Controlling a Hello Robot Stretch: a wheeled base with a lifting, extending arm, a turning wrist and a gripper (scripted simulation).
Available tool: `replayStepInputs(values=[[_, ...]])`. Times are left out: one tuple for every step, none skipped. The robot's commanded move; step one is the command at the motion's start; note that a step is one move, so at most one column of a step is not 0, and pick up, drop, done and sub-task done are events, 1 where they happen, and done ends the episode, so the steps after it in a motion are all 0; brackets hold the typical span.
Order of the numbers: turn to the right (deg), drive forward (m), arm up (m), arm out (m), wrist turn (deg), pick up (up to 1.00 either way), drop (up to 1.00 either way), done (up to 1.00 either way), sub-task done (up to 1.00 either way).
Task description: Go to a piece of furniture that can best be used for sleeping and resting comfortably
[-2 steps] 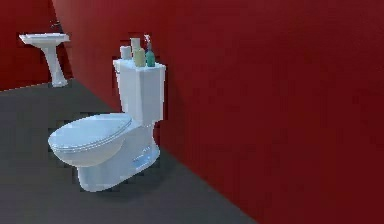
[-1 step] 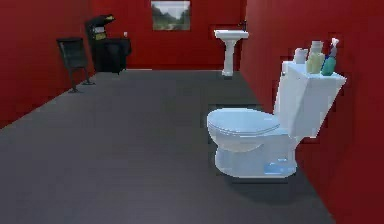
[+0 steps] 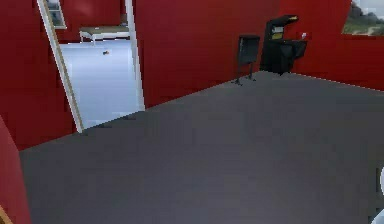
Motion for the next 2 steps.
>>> replayStepInputs(values=[[-6.0,0.00,0.00,0.00,0.0,0.00,0.00,0.00,0.00],[0.0,0.60,0.00,0.00,0.0,0.00,0.00,0.00,0.00]])
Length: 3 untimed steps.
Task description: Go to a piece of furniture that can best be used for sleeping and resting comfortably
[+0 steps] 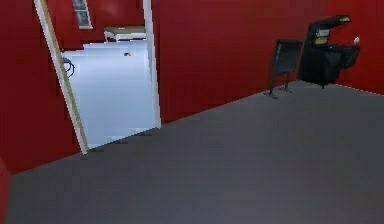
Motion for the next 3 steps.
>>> replayStepInputs(values=[[-33.0,0.00,0.00,0.00,0.0,0.00,0.00,0.00,0.00],[0.0,0.25,0.00,0.00,0.0,0.00,0.00,0.00,0.00],[12.0,0.00,0.00,0.00,0.0,0.00,0.00,0.00,0.00]])
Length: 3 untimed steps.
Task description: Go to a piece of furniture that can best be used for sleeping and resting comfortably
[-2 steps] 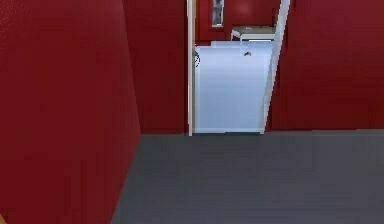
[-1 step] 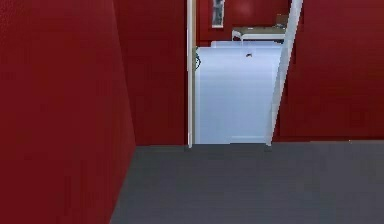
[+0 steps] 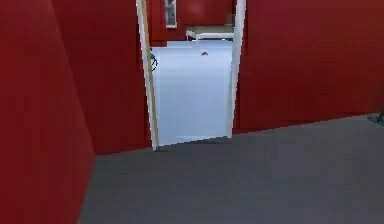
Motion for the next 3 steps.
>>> replayStepInputs(values=[[0.0,1.00,0.00,0.00,0.0,0.00,0.00,0.00,0.00],[0.0,1.00,0.00,0.00,0.0,0.00,0.00,0.00,0.00],[0.0,1.00,0.00,0.00,0.0,0.00,0.00,0.00,0.00]])
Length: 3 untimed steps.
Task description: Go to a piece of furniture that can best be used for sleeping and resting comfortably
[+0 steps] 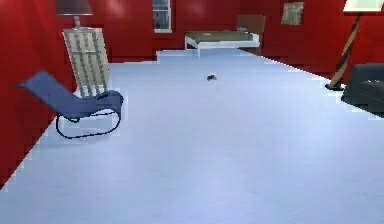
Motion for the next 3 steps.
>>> replayStepInputs(values=[[0.0,1.00,0.00,0.00,0.0,0.00,0.00,0.00,0.00],[0.0,1.00,0.00,0.00,0.0,0.00,0.00,0.00,0.00],[0.0,1.00,0.00,0.00,0.0,0.00,0.00,0.00,0.00]])
